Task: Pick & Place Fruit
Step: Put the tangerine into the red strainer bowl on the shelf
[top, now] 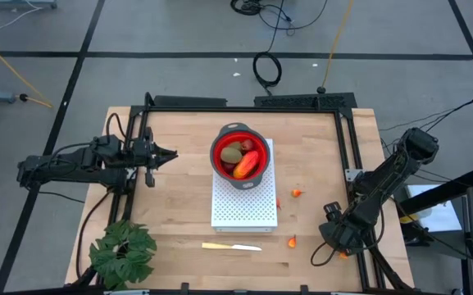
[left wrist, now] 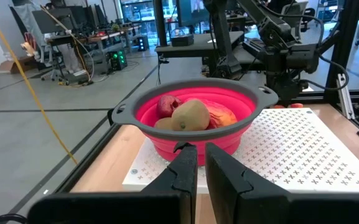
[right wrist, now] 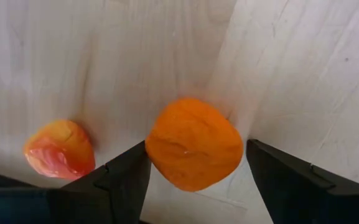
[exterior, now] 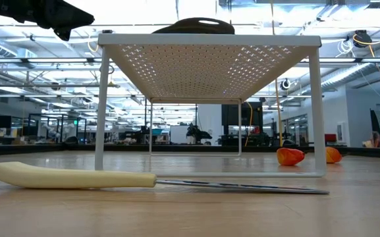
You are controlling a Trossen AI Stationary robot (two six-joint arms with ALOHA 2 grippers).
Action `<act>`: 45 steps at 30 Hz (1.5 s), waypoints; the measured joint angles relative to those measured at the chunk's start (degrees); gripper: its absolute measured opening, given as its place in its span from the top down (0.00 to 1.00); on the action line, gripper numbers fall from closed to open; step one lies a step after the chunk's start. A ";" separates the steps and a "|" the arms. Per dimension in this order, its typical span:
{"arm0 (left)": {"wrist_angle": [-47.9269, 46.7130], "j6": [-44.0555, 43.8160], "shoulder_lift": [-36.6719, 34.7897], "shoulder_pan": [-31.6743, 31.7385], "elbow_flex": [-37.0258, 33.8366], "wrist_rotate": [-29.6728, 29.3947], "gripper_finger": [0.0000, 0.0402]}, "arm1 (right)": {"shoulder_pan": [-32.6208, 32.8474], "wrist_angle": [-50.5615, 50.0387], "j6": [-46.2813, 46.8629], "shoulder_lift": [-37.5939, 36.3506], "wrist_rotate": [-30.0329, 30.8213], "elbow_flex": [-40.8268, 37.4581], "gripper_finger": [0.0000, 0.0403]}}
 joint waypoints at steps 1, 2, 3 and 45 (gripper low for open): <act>0.00 0.00 -0.02 0.00 0.00 0.00 0.92 | 0.00 0.13 0.03 0.00 0.02 -0.04 0.36; 0.00 0.00 -0.01 0.00 0.00 0.00 0.92 | 0.00 0.22 0.08 0.00 0.02 -0.04 0.36; 0.00 0.00 0.00 0.00 0.00 0.00 0.92 | 0.00 0.30 0.11 0.02 0.04 -0.05 0.36; 0.00 -0.02 0.00 0.00 0.00 0.00 0.92 | -10.59 31.38 35.57 -12.41 14.71 0.39 0.61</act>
